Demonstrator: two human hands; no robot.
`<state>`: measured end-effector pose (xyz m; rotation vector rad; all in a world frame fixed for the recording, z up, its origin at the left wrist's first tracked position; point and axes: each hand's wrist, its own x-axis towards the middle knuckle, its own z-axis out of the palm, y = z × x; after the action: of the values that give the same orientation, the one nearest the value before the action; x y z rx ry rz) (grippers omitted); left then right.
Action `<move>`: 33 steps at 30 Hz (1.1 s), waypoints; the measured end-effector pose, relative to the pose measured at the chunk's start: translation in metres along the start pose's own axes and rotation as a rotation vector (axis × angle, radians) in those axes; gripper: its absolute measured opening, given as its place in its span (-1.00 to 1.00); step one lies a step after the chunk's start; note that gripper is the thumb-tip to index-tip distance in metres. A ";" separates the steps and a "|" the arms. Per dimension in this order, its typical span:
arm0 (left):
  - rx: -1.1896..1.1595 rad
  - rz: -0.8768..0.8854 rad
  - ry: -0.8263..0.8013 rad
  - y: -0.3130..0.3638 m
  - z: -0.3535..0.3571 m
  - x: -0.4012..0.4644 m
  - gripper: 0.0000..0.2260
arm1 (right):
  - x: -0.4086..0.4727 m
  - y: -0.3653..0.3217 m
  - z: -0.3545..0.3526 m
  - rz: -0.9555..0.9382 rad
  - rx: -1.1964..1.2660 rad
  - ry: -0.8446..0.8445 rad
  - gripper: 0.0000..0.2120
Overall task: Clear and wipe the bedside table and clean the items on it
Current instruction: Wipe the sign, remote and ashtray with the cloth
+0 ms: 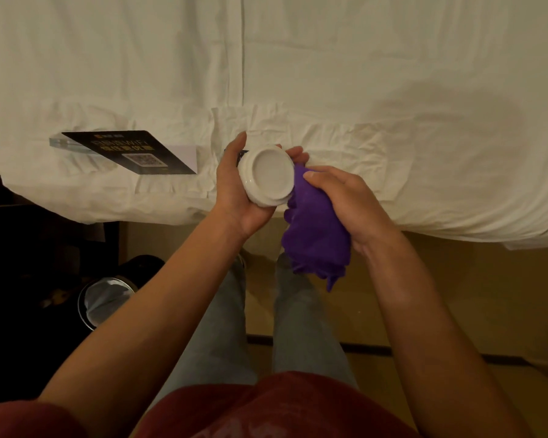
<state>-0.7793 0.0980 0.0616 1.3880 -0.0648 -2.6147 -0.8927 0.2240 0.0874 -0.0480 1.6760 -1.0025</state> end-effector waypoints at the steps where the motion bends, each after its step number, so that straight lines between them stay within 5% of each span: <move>1: -0.030 0.030 0.006 0.000 0.002 0.001 -0.53 | -0.002 0.004 0.003 0.013 -0.025 0.001 -0.81; 8: 0.247 0.159 0.190 0.008 0.015 0.014 -0.66 | -0.013 0.013 0.001 -0.060 -0.029 0.087 -0.87; 14: 0.321 0.121 0.010 0.000 0.009 0.002 -0.48 | -0.007 0.004 0.004 -0.177 0.085 0.251 -0.91; 18: 0.437 0.146 -0.056 -0.003 0.012 -0.005 -0.58 | -0.005 0.003 0.004 -0.224 0.117 0.360 -0.84; 24: 0.623 0.112 -0.113 -0.019 0.029 -0.010 -0.53 | -0.001 0.004 0.031 -0.477 -0.201 0.628 -0.73; 27: 0.687 0.154 -0.073 -0.021 0.032 -0.008 -0.54 | 0.005 0.003 0.032 -0.400 -0.155 0.552 -0.80; 33: 0.884 0.202 -0.076 -0.007 0.024 -0.009 -0.44 | -0.006 0.001 0.014 -0.356 0.100 0.125 -0.78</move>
<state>-0.7951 0.1052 0.0821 1.3594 -1.4240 -2.5333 -0.8780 0.2197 0.0913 -0.2282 1.7647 -1.3791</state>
